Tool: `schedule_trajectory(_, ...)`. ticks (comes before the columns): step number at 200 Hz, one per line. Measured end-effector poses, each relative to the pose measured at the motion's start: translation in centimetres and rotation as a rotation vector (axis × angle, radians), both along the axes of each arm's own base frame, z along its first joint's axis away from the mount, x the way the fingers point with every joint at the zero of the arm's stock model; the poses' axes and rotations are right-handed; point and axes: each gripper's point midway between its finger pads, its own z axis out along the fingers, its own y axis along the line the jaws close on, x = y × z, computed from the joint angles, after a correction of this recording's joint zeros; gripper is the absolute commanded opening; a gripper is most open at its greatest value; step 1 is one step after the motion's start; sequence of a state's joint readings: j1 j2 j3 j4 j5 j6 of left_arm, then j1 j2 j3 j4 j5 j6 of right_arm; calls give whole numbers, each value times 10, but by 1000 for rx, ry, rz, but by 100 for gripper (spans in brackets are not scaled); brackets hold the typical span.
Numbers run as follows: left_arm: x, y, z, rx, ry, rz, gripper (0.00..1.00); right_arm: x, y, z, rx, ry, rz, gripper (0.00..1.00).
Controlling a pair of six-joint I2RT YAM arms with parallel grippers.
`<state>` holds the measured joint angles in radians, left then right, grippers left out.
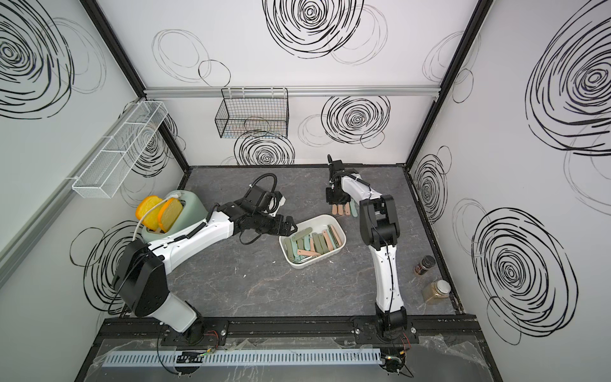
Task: Take the fruit knife out of the storage box
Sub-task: Place the fruit knife at the center of the board, then pick up the fruit knife from the storage box.
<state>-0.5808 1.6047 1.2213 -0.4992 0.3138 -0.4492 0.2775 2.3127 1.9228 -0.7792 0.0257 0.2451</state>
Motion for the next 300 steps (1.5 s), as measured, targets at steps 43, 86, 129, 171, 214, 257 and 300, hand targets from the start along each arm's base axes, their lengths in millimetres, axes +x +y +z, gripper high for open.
schedule_trajectory(43,0,1,0,1,0,1,98,2,-1,6,-1,-6,0,34)
schedule_trajectory(86,-8,9,-3,4,5,7,98,-4,-1,22,5,-19,-3,34)
schedule_trajectory(129,-22,20,6,-10,-16,11,98,-35,6,72,23,-80,16,33)
schedule_trajectory(171,-40,33,7,-16,-25,14,98,-91,36,94,30,-97,97,33)
schedule_trajectory(214,-60,45,2,-16,-26,14,98,-147,52,55,2,-1,156,33)
schedule_trajectory(257,-78,57,-4,-14,-19,18,98,-183,50,15,-37,87,171,32)
schedule_trajectory(300,-91,65,-9,-17,-5,31,98,-188,59,8,-40,79,191,29)
